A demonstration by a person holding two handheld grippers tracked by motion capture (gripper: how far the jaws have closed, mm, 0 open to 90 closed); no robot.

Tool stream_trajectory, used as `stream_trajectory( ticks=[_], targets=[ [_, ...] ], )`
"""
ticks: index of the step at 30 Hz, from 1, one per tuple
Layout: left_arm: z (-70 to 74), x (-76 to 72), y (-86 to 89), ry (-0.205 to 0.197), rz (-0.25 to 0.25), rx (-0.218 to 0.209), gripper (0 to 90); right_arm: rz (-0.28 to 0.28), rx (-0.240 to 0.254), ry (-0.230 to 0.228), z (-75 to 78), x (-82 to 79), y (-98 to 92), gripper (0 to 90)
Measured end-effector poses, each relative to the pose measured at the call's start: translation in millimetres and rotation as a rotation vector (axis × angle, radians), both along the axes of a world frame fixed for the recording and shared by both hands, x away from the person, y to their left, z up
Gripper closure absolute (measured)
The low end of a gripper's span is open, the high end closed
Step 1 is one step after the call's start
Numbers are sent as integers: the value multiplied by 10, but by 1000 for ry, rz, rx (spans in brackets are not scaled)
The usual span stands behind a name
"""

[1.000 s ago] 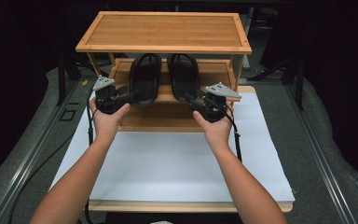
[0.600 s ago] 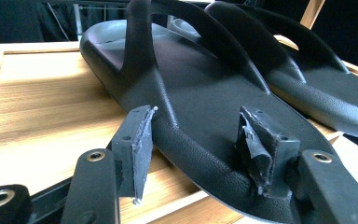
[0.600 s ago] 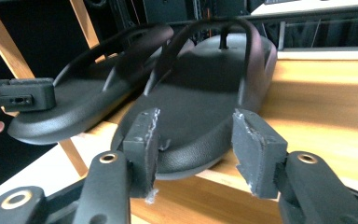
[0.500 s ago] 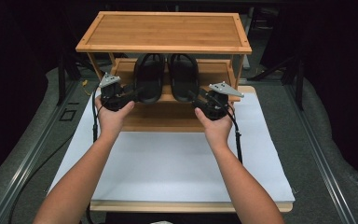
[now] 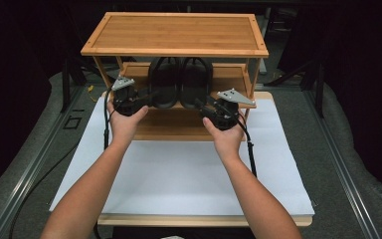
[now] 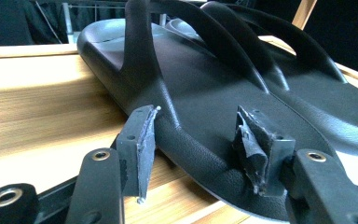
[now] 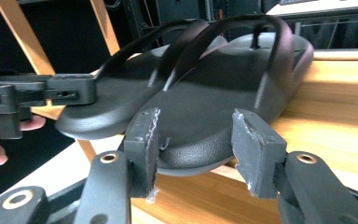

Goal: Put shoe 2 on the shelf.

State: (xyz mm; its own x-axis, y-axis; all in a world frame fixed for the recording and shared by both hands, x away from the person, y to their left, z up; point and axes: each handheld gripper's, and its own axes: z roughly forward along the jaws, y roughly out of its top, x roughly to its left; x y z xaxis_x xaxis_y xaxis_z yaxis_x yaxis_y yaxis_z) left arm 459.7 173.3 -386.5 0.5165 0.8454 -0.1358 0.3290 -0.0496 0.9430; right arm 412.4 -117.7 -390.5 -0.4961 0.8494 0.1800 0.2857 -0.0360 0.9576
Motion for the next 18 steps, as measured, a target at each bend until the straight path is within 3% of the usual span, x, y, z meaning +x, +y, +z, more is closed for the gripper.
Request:
stream_trajectory(
  ticks=[13, 18],
  targets=[
    [0, 5, 22, 10, 2, -18, 484, -5, -5, 5, 9, 1, -8, 523],
    [42, -42, 33, -13, 8, -10, 494, -7, -11, -7, 53, -21, -40, 520]
  ],
)
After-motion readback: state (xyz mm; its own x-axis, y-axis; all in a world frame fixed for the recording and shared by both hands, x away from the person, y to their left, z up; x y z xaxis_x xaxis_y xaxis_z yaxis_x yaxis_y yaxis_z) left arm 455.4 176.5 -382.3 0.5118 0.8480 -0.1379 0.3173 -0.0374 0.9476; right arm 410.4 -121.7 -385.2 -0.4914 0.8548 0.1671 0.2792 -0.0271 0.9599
